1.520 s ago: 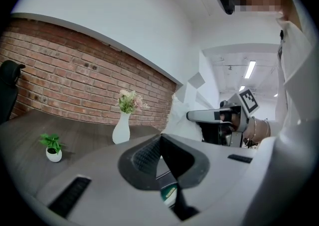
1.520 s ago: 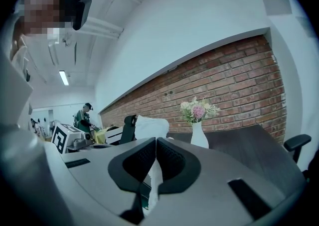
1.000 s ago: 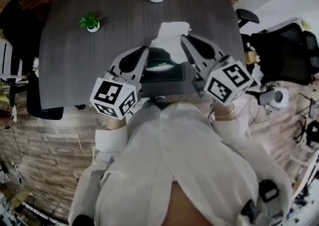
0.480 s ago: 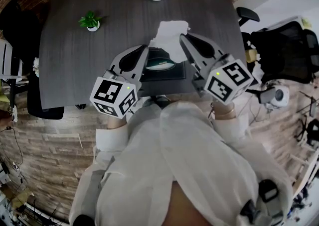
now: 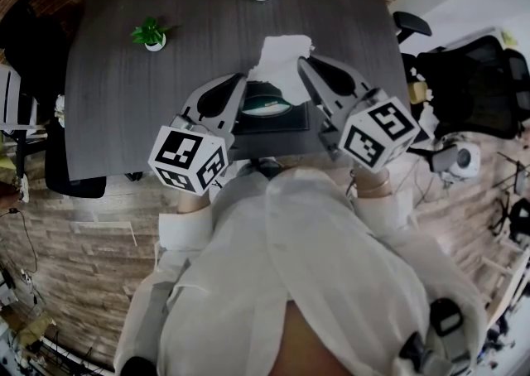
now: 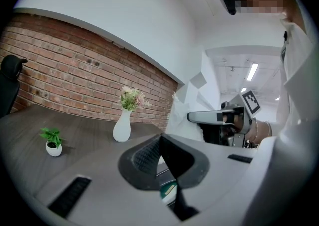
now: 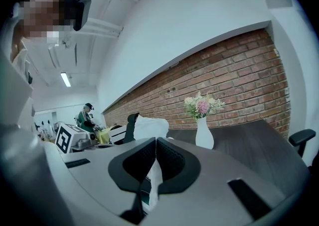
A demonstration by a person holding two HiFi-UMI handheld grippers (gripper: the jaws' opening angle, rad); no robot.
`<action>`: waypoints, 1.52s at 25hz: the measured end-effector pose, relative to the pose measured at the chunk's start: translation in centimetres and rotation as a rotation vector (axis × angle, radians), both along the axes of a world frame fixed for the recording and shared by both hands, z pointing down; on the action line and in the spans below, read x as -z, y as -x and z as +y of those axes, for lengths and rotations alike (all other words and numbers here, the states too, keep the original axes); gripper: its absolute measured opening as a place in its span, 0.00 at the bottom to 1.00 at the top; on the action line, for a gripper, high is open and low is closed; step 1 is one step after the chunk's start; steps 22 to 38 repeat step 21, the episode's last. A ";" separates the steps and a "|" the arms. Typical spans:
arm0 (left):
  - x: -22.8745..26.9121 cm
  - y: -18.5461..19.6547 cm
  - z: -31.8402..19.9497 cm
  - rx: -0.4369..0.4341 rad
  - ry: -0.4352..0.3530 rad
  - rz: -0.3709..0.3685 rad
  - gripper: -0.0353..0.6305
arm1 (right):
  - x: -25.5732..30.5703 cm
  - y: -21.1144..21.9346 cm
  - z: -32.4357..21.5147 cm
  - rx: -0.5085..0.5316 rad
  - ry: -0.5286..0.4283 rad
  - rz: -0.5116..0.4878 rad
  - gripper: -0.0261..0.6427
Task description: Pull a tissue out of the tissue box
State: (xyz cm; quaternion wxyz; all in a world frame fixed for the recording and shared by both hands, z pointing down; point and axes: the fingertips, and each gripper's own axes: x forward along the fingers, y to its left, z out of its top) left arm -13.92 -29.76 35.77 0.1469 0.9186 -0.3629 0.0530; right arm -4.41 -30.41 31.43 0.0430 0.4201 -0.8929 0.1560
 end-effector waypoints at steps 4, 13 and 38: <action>-0.4 0.2 -0.1 0.001 0.014 -0.007 0.06 | -0.6 -0.1 -0.1 0.001 0.021 -0.002 0.05; -1.3 1.0 -0.3 0.025 0.043 -0.043 0.06 | -0.9 -0.3 -0.2 -0.006 0.030 -0.007 0.05; -0.8 0.8 -0.2 0.029 0.034 -0.061 0.06 | -0.9 -0.3 -0.5 0.016 0.027 -0.015 0.05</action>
